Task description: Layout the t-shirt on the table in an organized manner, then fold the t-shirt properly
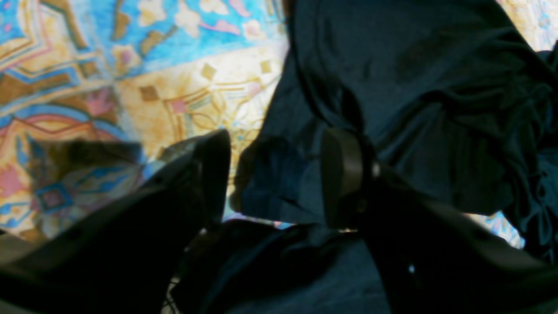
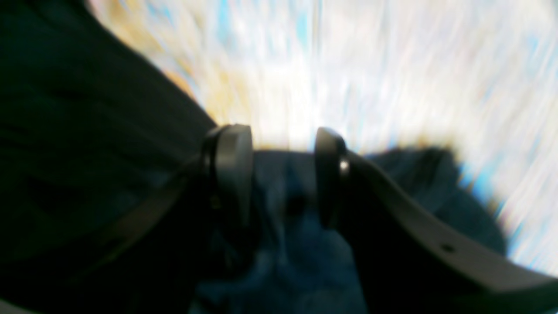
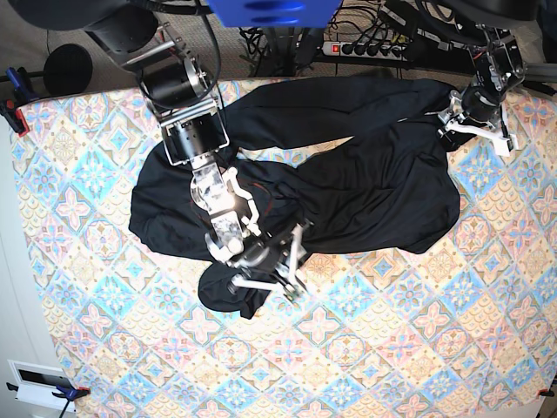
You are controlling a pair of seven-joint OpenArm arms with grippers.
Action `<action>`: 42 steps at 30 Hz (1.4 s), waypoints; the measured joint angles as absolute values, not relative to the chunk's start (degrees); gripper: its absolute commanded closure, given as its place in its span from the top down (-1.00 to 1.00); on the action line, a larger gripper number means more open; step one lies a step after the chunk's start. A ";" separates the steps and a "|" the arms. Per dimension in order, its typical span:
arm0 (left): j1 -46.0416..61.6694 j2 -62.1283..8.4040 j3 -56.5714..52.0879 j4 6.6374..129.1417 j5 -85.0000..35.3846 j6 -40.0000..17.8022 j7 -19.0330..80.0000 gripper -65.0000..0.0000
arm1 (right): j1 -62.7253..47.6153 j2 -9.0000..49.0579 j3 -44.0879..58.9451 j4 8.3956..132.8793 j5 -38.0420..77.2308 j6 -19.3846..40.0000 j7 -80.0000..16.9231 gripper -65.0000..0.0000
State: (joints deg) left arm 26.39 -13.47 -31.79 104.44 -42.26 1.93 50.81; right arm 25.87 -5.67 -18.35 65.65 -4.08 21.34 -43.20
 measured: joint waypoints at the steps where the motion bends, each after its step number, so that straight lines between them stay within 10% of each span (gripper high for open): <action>1: 26.37 -13.41 -31.75 104.44 -42.35 1.89 50.94 -0.05 | 25.43 -5.56 -17.76 64.20 -4.19 21.19 -43.31 -0.29; 42: 26.37 -13.34 -31.64 104.44 -42.41 1.93 51.03 -0.04 | 34.13 -6.83 -17.89 41.95 -3.70 14.09 -24.43 -0.29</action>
State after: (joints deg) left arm 26.37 -13.34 -31.64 104.44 -42.41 1.93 51.03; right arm 34.13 -6.83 -17.89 41.95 -3.70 14.09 -24.43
